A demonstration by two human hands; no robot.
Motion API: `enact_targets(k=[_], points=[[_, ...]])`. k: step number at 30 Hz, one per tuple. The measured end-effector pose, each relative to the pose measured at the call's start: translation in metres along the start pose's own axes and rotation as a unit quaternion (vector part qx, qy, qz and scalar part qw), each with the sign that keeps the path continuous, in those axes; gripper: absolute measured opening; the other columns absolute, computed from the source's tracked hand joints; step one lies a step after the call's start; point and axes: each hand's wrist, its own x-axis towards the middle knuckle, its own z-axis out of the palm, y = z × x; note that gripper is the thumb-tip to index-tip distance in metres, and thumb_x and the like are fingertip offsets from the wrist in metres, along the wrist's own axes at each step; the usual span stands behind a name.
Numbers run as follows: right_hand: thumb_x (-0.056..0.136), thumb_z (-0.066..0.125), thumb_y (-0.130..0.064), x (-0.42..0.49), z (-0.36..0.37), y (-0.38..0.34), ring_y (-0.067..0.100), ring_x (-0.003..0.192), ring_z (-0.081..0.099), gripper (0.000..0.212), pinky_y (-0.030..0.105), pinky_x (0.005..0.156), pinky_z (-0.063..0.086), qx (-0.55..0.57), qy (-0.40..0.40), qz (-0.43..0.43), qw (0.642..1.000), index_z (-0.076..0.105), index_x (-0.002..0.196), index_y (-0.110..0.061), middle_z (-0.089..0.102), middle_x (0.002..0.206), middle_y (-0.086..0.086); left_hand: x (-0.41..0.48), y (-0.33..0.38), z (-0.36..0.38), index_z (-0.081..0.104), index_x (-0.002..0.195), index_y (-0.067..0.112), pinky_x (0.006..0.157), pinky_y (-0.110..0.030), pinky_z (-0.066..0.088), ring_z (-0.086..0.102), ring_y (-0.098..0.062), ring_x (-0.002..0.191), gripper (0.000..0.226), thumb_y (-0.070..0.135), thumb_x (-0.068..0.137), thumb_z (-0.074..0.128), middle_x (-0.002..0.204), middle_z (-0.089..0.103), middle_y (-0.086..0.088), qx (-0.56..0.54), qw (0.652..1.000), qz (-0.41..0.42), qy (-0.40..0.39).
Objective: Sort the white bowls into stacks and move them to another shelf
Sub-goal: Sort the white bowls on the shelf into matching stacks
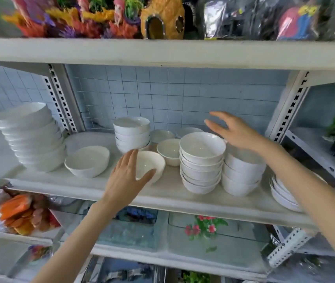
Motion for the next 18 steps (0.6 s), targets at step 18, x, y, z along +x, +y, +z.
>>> enact_targets(k=[18], points=[[0.088,0.060,-0.044,0.164,0.069,0.008,-0.003,0.103,0.053,0.038,-0.009,0.074,0.029,-0.064,-0.240,-0.080,0.965,0.063,0.118,-0.021,0.062,0.115,-0.014,0.019,-0.066,0.041,0.008,0.129,0.056,0.073,-0.010,0.051,0.053,0.017,0.107,0.127,0.056,0.032,0.090,0.130,0.041,0.022,-0.444,0.881,-0.131,-0.099]])
